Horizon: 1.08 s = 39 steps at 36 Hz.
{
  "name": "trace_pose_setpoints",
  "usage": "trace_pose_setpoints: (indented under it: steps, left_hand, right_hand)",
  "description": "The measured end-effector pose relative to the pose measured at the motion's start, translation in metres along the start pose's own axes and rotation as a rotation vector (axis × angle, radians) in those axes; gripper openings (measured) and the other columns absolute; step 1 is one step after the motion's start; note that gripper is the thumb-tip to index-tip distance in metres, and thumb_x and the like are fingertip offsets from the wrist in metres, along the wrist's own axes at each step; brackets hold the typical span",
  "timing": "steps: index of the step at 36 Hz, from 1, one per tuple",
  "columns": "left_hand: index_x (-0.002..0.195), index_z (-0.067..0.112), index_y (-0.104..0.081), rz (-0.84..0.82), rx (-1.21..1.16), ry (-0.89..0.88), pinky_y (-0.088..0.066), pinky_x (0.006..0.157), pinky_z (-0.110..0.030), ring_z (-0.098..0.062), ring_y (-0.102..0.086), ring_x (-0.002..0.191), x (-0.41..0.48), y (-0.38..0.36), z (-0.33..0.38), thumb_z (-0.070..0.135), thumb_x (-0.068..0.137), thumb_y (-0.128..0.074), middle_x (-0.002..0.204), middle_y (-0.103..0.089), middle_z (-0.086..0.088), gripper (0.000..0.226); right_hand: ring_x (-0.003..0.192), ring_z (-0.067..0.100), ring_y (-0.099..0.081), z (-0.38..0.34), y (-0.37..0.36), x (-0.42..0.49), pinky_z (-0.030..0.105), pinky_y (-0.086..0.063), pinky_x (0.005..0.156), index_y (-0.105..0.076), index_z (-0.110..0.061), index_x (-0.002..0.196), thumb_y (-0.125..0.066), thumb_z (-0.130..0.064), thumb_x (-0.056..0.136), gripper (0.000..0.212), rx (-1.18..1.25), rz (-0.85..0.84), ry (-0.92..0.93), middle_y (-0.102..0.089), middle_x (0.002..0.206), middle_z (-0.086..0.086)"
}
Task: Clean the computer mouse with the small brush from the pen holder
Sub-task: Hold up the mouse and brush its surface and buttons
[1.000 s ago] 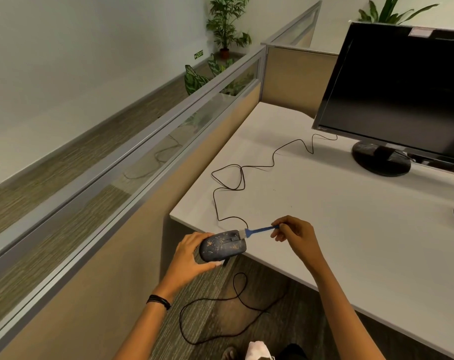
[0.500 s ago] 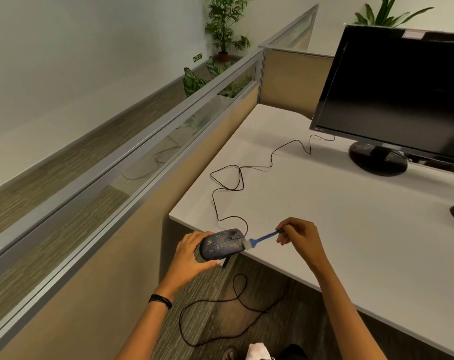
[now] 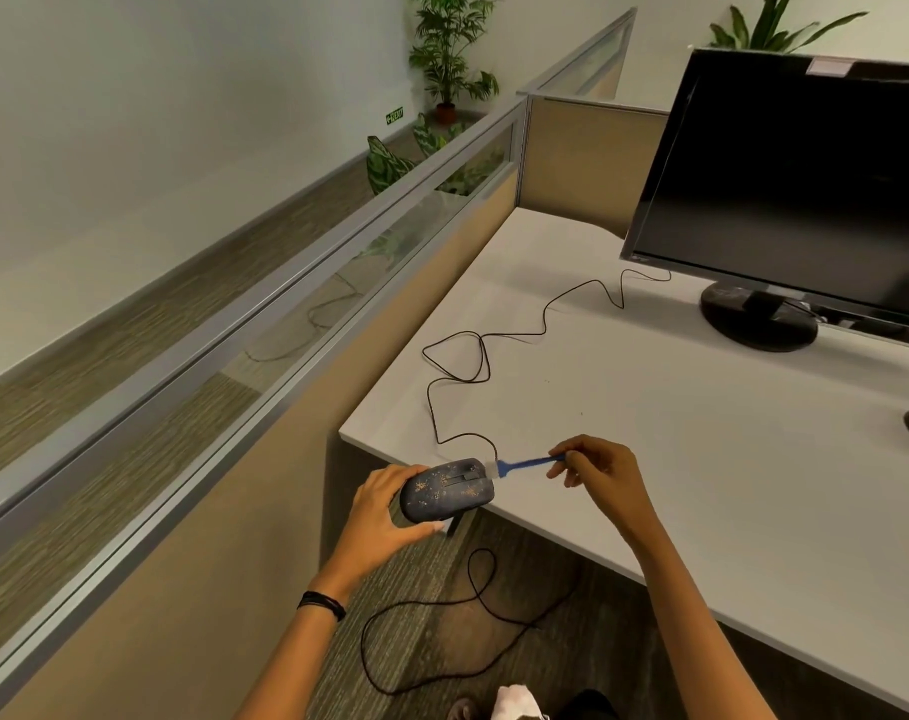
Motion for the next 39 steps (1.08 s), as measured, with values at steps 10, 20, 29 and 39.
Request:
trace_pose_setpoints:
  steps: [10, 20, 29, 39]
  left_hand:
    - [0.118, 0.045, -0.044, 0.003, -0.001, 0.004, -0.031, 0.099, -0.029, 0.01, -0.036, 0.113, 0.0025, 0.0026, -0.0014, 0.045, 0.065, -0.08, 0.115, -0.046, 0.029, 0.064]
    - [0.117, 0.049, -0.042, 0.003, 0.009, -0.01, -0.029, 0.099, -0.03, 0.01, -0.035, 0.113, 0.0042, 0.0027, -0.0002, 0.047, 0.066, -0.079, 0.115, -0.045, 0.029, 0.063]
    - [0.119, 0.046, -0.043, 0.004, 0.003, 0.013, -0.03, 0.101, -0.031, -0.005, -0.041, 0.114, 0.0059, 0.0028, -0.0029, 0.042, 0.066, -0.08, 0.118, -0.049, 0.016, 0.065]
    - [0.117, 0.046, -0.043, 0.009, 0.003, 0.008, -0.03, 0.1, -0.03, -0.004, -0.041, 0.114, 0.007, 0.0049, -0.0016, 0.041, 0.065, -0.081, 0.116, -0.044, 0.028, 0.064]
  right_hand:
    - [0.063, 0.013, -0.063, 0.0005, -0.0021, 0.0046, 0.017, -0.053, 0.061, -0.068, -0.013, 0.087, -0.042, 0.0, 0.091, 0.029, 0.005, -0.001, 0.001, -0.071, 0.074, 0.007]
    - [0.063, 0.012, -0.063, -0.0017, -0.0032, 0.0052, 0.018, -0.052, 0.061, -0.068, -0.012, 0.088, -0.043, -0.001, 0.092, 0.027, -0.004, 0.016, 0.015, -0.07, 0.074, 0.006]
    - [0.057, 0.007, -0.06, -0.003, -0.0059, 0.0067, 0.015, -0.049, 0.057, -0.067, -0.009, 0.08, -0.042, 0.005, 0.089, 0.03, -0.011, -0.01, 0.011, -0.067, 0.067, 0.006]
    - [0.053, 0.006, -0.059, -0.0014, -0.007, 0.0094, 0.013, -0.049, 0.055, -0.067, -0.013, 0.074, -0.041, 0.007, 0.087, 0.035, -0.03, -0.022, -0.001, -0.066, 0.064, 0.006]
Point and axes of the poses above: each hand's wrist, its own x-axis towards the middle knuckle, its own y-axis out of the back of the hand, z = x × y, the point moved 9 cm from there along x, towards the middle knuckle
